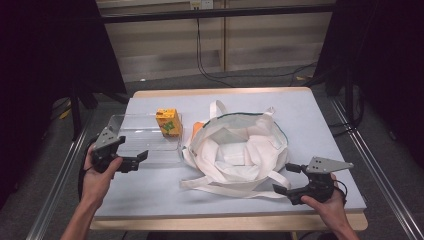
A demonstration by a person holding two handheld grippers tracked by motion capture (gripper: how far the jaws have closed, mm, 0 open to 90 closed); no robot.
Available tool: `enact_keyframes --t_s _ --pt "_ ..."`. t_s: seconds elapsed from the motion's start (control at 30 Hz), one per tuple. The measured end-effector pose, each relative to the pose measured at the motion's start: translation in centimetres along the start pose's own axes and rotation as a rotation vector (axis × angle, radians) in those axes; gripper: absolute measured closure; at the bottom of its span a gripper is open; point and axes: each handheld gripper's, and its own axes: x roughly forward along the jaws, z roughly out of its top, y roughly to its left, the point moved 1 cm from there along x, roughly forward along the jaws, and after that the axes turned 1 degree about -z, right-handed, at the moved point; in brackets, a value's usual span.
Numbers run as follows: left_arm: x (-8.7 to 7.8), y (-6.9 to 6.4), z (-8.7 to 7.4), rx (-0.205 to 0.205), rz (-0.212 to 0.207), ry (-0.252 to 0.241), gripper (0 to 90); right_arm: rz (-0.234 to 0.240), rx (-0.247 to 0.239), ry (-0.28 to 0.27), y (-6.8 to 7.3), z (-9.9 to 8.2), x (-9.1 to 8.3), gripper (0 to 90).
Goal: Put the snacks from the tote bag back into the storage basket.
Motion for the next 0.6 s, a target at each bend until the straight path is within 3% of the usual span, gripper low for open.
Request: enact_keyframes --t_s 0.07,0.13,0.2,0.27,0.3,0.37,0.43,0.53,0.6 --pt "-0.7 -0.6 -0.7 0.013 0.007 -0.019 2.8 -0.003 0.003 -0.002 -0.1 0.0 0.0 12.9" --pt "-1.5 -1.1 -1.5 -0.006 0.005 -0.048 2.3 -0.004 0.004 0.006 -0.2 -0.1 0.1 12.4" --pt "-2.6 -1.5 -2.4 0.002 0.014 -0.08 2.3 -0.004 -0.001 0.004 -0.2 0.0 0.0 12.4" --pt "-3.1 -1.7 -3.2 -0.054 0.015 -0.106 2.0 -0.008 0.002 0.002 -0.1 -0.1 -0.1 12.4" --pt "-3.4 -1.8 -3.5 -0.059 0.003 -0.102 2.1 -0.009 0.003 -0.003 -0.2 -0.1 -0.2 12.4" --pt "-4.0 -2.2 -4.1 -0.064 0.032 -0.112 2.0 -0.012 0.005 -0.003 -0.3 -0.1 -0.3 12.4" --pt "-4.4 -2.8 -4.8 -0.089 0.016 -0.144 1.5 -0.018 0.007 -0.006 -0.3 -0.1 -0.4 12.5" --pt "-4.3 -3.7 -5.7 -0.091 0.003 -0.145 1.6 -0.025 0.011 -0.011 -0.4 -0.1 -0.4 12.5" --pt "-4.1 -4.0 -6.1 -0.076 0.002 -0.118 1.6 -0.028 0.01 -0.012 -0.4 -0.1 -0.4 12.5"
